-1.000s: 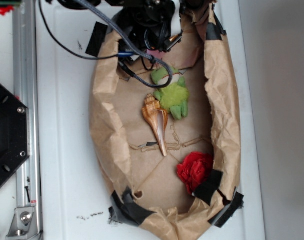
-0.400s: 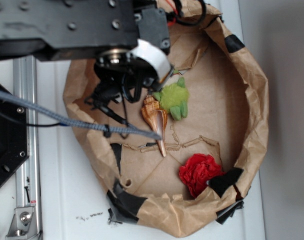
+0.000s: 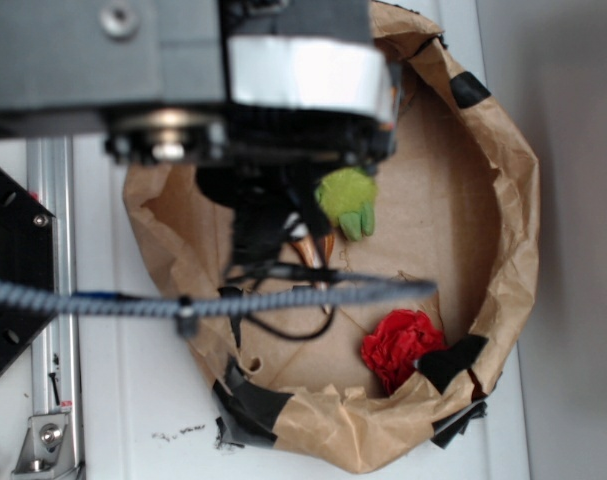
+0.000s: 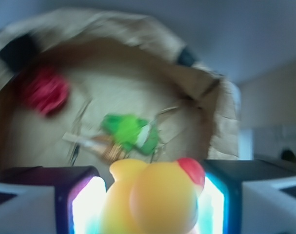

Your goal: Grab the yellow duck.

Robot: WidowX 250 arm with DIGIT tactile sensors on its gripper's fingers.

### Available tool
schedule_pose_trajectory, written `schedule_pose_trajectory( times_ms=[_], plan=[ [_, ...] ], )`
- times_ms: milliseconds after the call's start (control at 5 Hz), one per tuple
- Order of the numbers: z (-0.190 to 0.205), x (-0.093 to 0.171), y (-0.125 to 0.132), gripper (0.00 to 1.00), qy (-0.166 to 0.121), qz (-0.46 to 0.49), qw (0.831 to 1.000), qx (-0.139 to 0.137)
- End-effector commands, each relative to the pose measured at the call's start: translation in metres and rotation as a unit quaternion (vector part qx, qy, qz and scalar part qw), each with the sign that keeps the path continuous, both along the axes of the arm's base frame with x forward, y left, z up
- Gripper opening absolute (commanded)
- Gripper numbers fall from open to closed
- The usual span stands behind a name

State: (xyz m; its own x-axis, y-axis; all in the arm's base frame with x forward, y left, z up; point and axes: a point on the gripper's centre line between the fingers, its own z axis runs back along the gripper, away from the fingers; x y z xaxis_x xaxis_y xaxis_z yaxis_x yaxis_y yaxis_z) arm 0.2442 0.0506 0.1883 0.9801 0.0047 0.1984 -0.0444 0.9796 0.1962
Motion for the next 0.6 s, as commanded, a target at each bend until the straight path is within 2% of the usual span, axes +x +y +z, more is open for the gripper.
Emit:
schedule_pose_trajectory(
  times_ms=[0,400],
  plan=[
    [0.0050,0.0070,0.0031,0.00,-0.023,0.076,0.996,-0.038],
    [-0.0026,0.0014,-0.0038,0.00,-0.016,0.085,0.995,-0.040]
  ],
)
